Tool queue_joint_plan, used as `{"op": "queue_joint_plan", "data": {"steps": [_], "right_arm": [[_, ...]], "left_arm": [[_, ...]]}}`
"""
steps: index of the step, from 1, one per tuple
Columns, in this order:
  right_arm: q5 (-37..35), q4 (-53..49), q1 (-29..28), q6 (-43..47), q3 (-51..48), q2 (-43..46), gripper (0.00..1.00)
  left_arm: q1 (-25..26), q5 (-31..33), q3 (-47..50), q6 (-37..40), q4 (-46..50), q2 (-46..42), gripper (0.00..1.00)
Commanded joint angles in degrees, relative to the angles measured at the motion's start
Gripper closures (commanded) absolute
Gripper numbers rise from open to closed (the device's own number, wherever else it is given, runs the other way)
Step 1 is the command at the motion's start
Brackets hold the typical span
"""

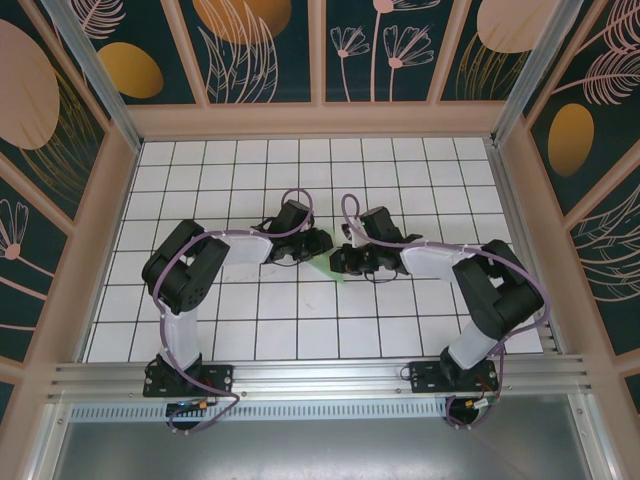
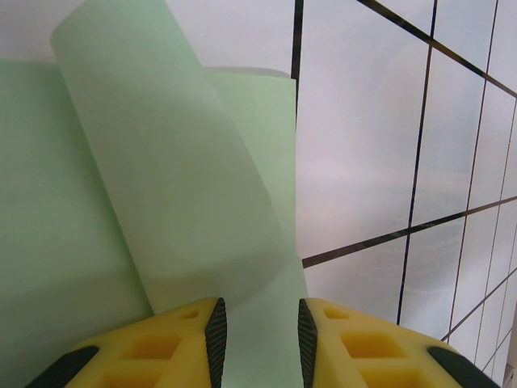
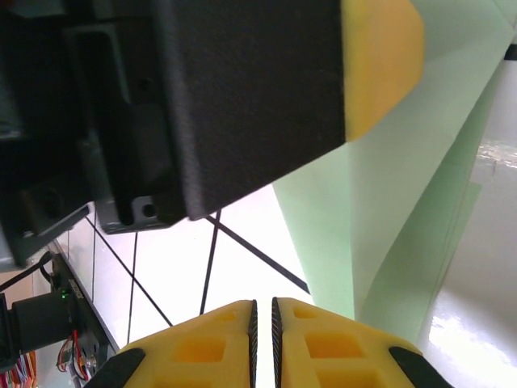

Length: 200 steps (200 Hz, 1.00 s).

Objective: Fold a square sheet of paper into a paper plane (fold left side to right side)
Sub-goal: Fourth fold the wing at the center of the table.

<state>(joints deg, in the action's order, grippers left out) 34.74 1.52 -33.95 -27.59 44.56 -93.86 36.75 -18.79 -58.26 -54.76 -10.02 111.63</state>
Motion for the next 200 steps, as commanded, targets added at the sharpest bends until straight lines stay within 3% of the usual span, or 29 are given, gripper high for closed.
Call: {"op": "queue_joint_plan", "data": {"steps": [1, 200], "right_arm": [[-0.3, 0.71, -0.34, 0.13, 0.11, -1.93, 0.83], [-2.89, -3.48, -0.58, 2.04, -0.08, -7.05, 0.83]], "left_arm": [[-0.04, 3.27, 1.92, 0.08, 5.17, 1.76, 0.67], [-0.06, 3.25, 1.13, 0.53, 5.45, 2.75, 0.66]]}}
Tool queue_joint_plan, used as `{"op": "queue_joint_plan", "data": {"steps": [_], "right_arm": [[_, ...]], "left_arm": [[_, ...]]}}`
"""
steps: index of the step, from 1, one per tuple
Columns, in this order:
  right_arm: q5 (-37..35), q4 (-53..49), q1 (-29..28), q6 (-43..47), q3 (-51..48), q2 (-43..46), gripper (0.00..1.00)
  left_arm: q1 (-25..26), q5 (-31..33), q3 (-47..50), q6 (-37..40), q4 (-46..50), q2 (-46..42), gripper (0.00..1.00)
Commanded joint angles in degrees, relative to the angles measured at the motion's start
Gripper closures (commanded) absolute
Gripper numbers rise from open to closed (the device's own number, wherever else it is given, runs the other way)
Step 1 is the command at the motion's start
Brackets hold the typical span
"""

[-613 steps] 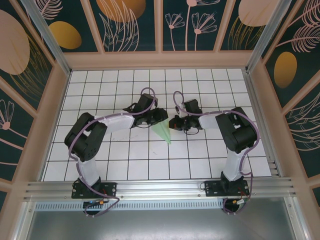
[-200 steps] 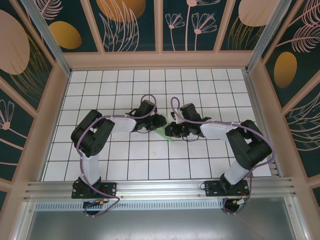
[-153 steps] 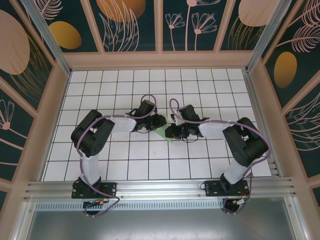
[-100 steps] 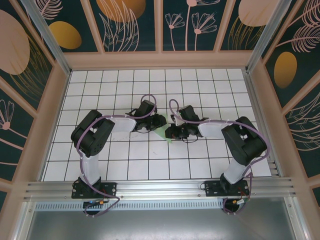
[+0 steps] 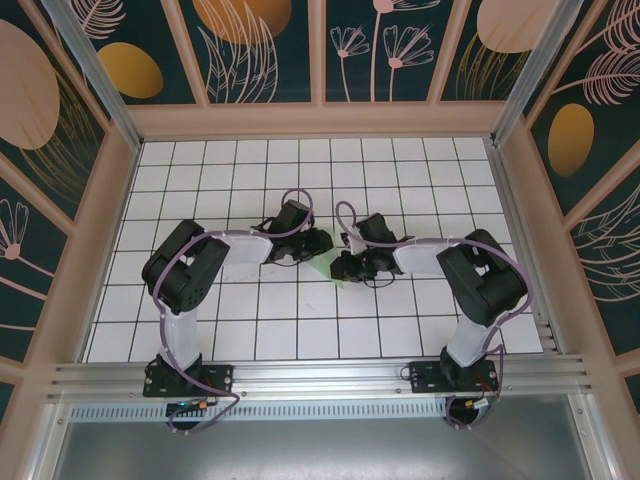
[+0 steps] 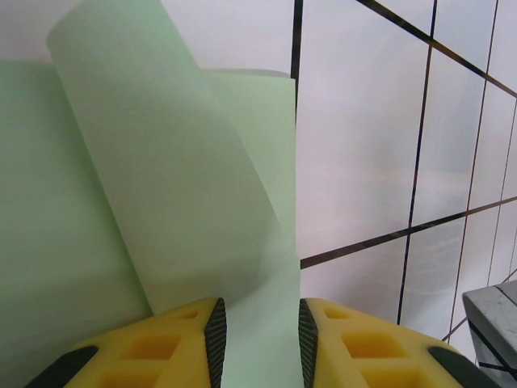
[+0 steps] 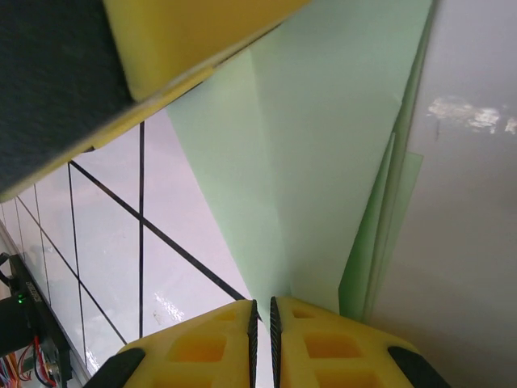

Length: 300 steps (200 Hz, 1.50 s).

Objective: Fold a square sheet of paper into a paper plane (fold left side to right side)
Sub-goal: Fourth fold the wing at the center of the table.

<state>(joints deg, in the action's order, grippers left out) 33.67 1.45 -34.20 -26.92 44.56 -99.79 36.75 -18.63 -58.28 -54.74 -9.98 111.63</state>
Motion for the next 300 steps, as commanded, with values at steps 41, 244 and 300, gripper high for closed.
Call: {"op": "queue_joint_plan", "data": {"steps": [41, 244, 300], "right_arm": [[-3.36, -4.0, -0.34, 1.08, -0.7, 0.67, 0.83], [-8.3, -14.58, -2.97, -1.15, -9.41, 8.05, 0.89], [-8.62, -16.47, -1.74, -0.11, -1.6, 13.81, 0.88]], "left_arm": [[-0.1, 3.09, 1.26, 0.6, 5.33, 2.85, 0.66], [-0.1, 3.25, 0.63, 0.85, 5.41, 3.96, 0.66], [-0.1, 2.9, 0.57, 0.86, 5.32, 3.64, 0.66]]}}
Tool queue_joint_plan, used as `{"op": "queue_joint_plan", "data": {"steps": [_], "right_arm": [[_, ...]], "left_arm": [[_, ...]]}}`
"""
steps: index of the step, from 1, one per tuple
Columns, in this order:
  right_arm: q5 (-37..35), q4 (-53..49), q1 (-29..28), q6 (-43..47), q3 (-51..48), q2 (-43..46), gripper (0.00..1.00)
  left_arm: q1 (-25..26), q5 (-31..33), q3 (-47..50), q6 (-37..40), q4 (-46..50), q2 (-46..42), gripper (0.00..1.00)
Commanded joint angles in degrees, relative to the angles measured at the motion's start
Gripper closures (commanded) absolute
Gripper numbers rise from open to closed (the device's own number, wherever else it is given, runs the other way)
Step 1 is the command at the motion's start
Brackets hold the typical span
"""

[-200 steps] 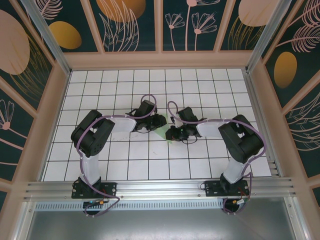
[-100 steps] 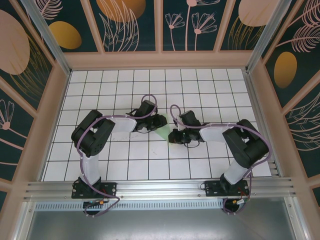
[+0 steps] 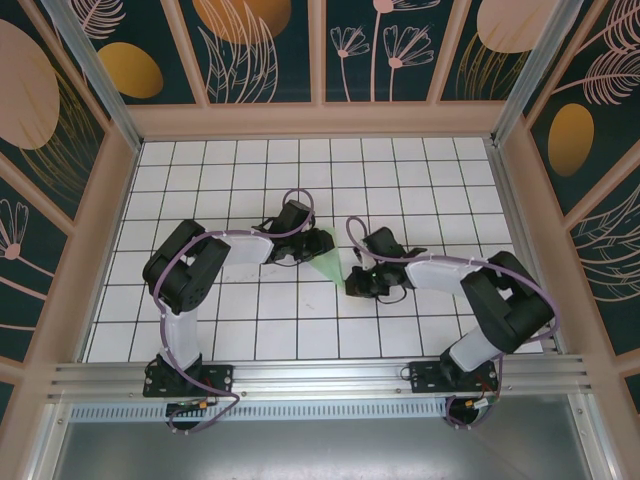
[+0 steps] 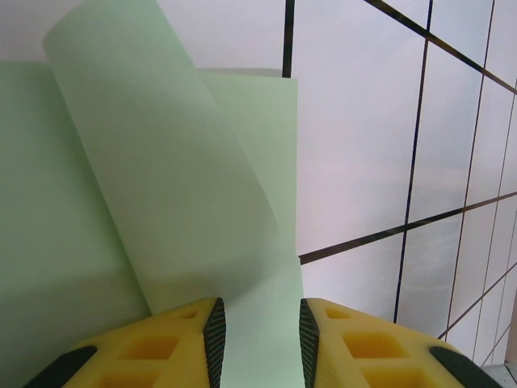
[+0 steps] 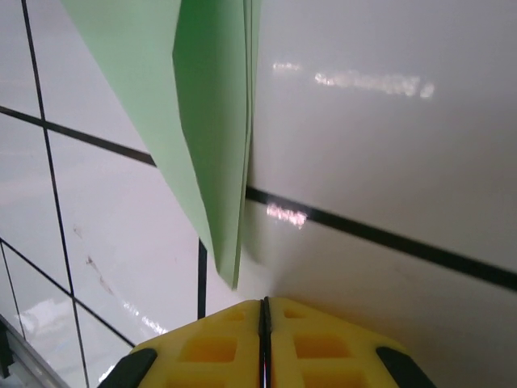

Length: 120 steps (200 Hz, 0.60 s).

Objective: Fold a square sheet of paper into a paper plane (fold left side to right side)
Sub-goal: Fourth fold the wing at the center of the table.

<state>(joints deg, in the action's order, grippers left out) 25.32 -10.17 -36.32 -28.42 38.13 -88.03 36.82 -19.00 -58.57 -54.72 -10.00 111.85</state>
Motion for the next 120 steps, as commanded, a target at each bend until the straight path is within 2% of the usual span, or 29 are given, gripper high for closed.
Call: {"op": "queue_joint_plan", "data": {"steps": [1, 37, 62, 120], "right_arm": [[-0.27, -4.85, 0.37, 1.42, 5.01, 2.02, 0.88], [1.31, -0.42, 0.21, 0.29, 8.67, -2.04, 0.87], [-0.79, 1.47, 0.24, 0.19, 9.69, -6.39, 0.87], [-3.35, 0.37, -0.31, 0.82, 6.76, -10.46, 0.87]], "left_arm": [[-0.17, 3.27, 0.84, 0.84, 5.34, 3.4, 0.66], [-0.16, 3.01, 0.87, 0.68, 4.92, 3.45, 0.66], [-0.14, 3.01, 0.94, 0.75, 5.08, 3.28, 0.66], [-0.15, 2.97, 0.46, 0.96, 5.42, 2.69, 0.64]]}}
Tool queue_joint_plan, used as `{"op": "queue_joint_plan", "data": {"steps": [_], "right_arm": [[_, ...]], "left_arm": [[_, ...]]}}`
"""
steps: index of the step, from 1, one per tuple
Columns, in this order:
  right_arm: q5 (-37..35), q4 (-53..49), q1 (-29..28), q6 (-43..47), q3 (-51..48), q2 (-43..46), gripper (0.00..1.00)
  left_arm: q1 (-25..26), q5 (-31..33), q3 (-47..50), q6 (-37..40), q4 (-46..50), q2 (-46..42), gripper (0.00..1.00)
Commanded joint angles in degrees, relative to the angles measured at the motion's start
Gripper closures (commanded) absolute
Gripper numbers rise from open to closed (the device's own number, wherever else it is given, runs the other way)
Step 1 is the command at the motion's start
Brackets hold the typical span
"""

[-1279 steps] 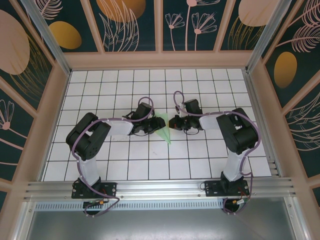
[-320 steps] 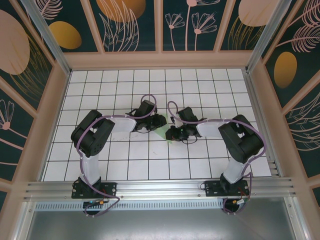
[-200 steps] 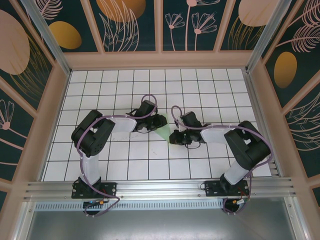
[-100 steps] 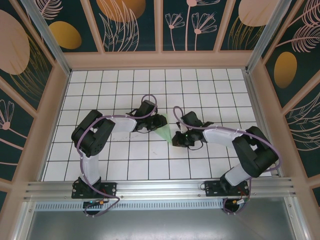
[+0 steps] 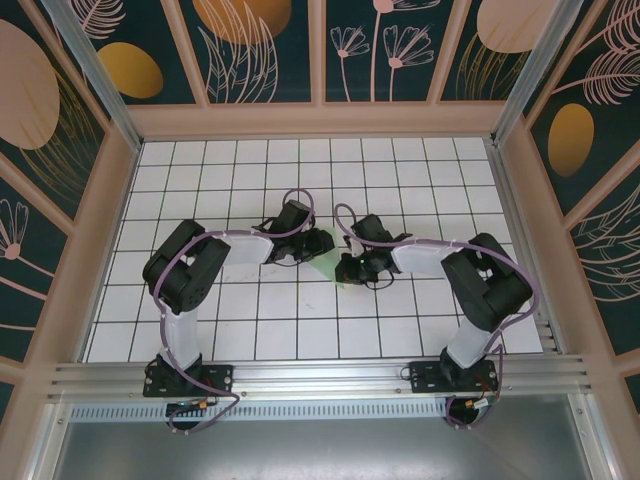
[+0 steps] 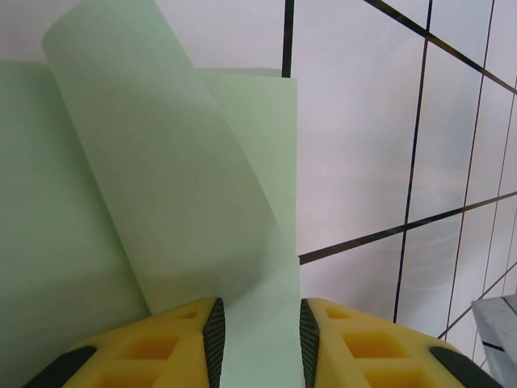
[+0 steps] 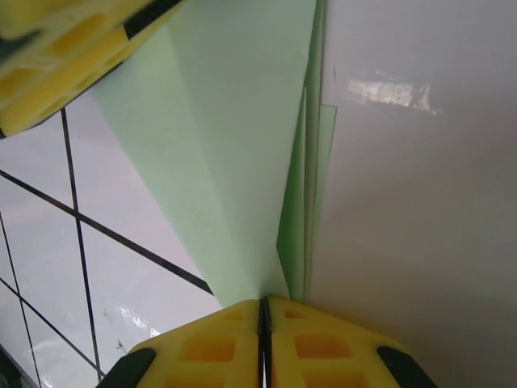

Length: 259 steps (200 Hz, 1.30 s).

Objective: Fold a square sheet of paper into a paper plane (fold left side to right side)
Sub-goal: Fourth fold the wing at the center of the table.

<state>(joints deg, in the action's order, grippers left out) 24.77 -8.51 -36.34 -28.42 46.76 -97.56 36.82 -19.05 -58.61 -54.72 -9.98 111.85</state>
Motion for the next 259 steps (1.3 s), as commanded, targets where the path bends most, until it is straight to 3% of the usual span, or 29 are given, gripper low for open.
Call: {"op": "queue_joint_plan", "data": {"steps": [1, 37, 259], "right_arm": [[-2.85, -1.35, -0.3, 0.82, -1.95, -0.91, 0.87], [-4.71, -4.33, -0.99, 1.59, -4.31, -1.31, 0.88], [-4.7, -3.97, -1.54, 1.35, -7.66, -2.01, 0.88]], "left_arm": [[-0.16, 3.03, 0.47, 0.94, 5.4, 2.72, 0.64], [-0.63, 5.44, -2.97, 3.17, 8.72, 2.71, 0.59], [-11.39, 9.01, -19.07, 13.94, 17.45, 10.85, 0.52]]}}
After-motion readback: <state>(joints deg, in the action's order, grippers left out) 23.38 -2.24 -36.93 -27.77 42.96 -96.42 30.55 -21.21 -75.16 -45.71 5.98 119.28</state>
